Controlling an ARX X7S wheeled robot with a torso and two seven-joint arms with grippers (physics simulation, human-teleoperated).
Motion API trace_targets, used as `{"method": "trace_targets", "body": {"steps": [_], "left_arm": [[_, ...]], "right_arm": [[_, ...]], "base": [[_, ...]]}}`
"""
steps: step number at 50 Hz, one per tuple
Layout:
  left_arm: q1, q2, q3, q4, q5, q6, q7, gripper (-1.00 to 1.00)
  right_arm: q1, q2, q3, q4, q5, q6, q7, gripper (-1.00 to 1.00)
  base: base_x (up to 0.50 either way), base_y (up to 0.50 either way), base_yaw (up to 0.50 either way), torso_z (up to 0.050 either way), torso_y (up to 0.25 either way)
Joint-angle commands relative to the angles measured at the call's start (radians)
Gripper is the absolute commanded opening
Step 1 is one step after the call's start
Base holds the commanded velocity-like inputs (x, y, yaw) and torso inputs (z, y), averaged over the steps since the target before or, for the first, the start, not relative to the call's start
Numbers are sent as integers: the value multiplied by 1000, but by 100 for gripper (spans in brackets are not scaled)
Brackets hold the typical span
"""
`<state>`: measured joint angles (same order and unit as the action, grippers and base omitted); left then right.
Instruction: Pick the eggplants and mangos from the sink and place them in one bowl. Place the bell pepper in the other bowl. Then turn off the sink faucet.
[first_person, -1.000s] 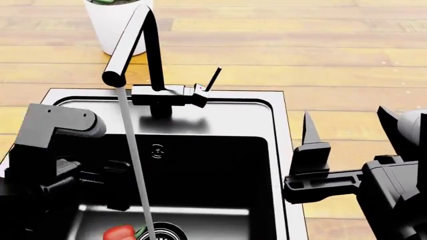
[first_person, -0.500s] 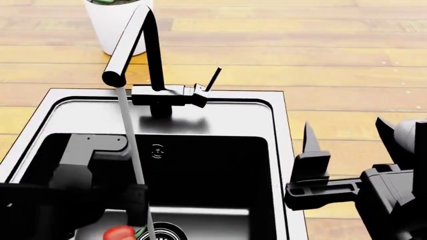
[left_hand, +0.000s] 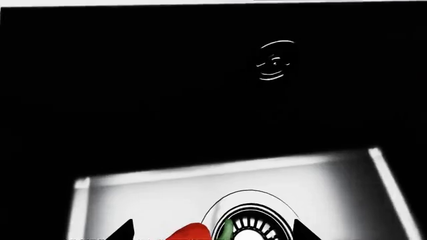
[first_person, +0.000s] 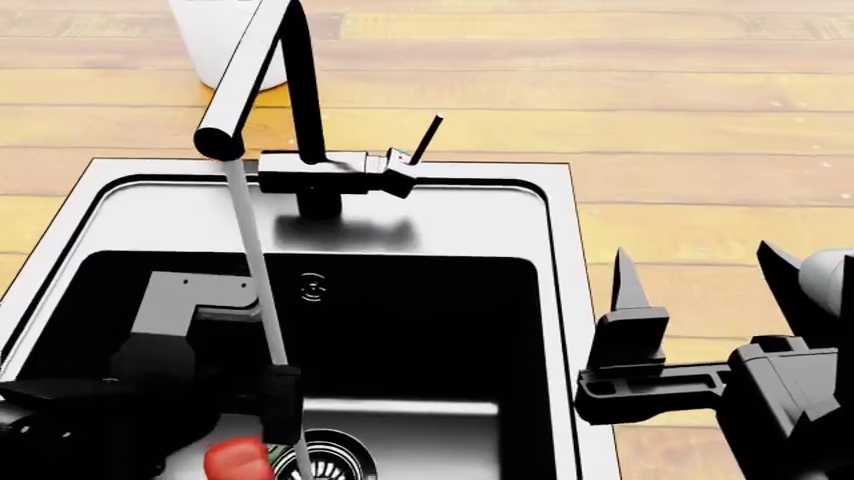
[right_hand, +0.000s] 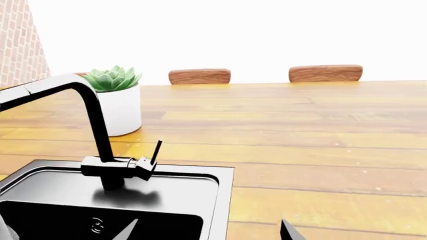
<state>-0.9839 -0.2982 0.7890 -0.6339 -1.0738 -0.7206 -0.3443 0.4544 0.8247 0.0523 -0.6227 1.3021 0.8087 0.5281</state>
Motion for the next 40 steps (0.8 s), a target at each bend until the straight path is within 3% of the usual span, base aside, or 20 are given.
{"method": "trace_targets", "body": {"steps": [1, 14, 40], "left_arm": [[8, -22, 28, 46, 27, -3, -14, 100], [13, -48, 59, 105, 31, -55, -40, 100], [-24, -13, 64, 19, 40, -47, -1, 100]], "right_arm": [[-13, 7, 12, 0, 9, -4, 8, 100], [-17, 29, 25, -5, 41, 4, 14, 100], [59, 39, -10, 3, 70, 32, 33, 100]], "base": [[0, 0, 0, 0, -156], [0, 0, 0, 0, -156], [0, 0, 0, 0, -156]]}}
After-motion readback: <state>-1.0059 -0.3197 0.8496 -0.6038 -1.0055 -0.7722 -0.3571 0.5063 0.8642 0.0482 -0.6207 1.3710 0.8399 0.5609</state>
